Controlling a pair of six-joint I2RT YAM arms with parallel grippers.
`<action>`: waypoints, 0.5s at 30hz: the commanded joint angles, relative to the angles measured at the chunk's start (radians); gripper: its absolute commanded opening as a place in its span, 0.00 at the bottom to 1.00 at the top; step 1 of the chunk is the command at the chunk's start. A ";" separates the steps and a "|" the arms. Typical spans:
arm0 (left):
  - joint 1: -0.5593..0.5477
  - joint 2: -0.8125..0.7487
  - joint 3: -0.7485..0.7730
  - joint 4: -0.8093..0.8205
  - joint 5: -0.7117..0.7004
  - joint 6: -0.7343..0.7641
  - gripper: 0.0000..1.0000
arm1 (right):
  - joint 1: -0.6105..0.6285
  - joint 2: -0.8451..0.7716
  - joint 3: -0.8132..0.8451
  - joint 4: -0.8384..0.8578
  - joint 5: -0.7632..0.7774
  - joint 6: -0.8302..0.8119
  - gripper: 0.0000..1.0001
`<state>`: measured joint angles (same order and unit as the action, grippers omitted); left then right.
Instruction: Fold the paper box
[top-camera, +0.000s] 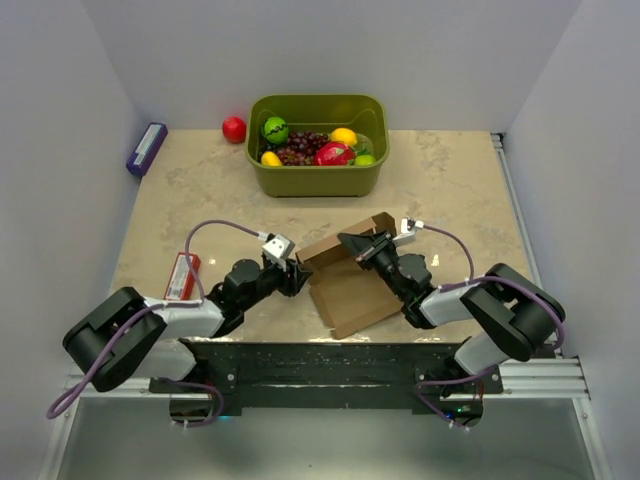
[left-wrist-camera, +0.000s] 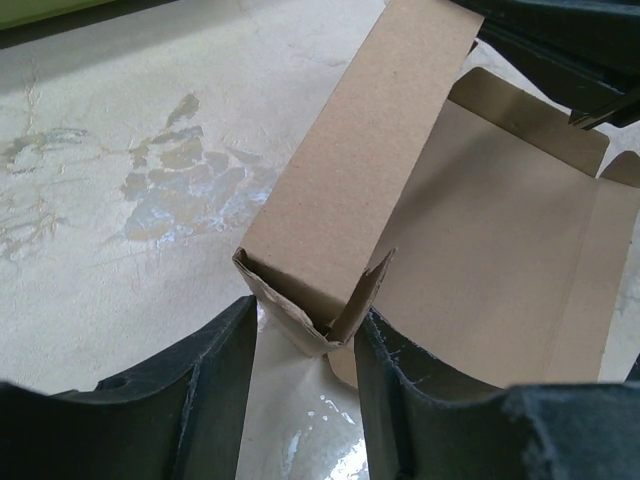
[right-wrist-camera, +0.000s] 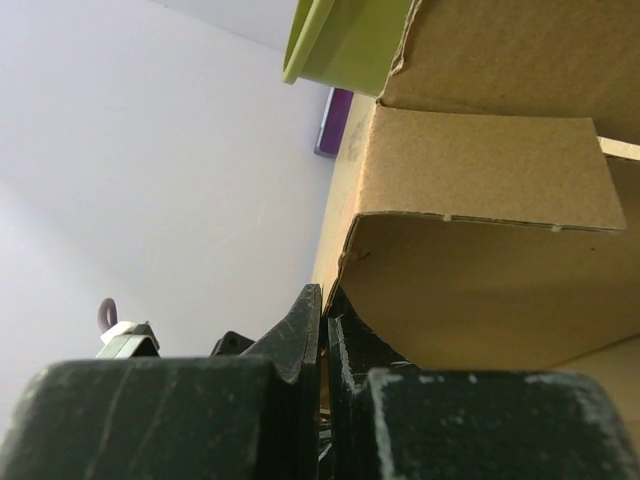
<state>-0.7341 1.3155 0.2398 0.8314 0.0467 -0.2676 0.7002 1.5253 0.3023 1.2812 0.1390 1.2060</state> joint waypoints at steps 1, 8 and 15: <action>-0.002 0.021 0.033 0.034 -0.044 0.033 0.47 | 0.005 0.004 -0.022 0.058 -0.003 -0.042 0.00; -0.017 0.053 0.032 0.080 -0.044 -0.008 0.44 | 0.005 0.007 -0.057 0.053 0.033 -0.052 0.00; -0.073 0.116 0.055 0.084 -0.129 -0.035 0.43 | 0.007 0.009 -0.069 0.043 0.054 -0.048 0.00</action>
<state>-0.7731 1.3968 0.2508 0.8764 -0.0101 -0.2810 0.6998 1.5261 0.2527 1.3262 0.1699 1.2026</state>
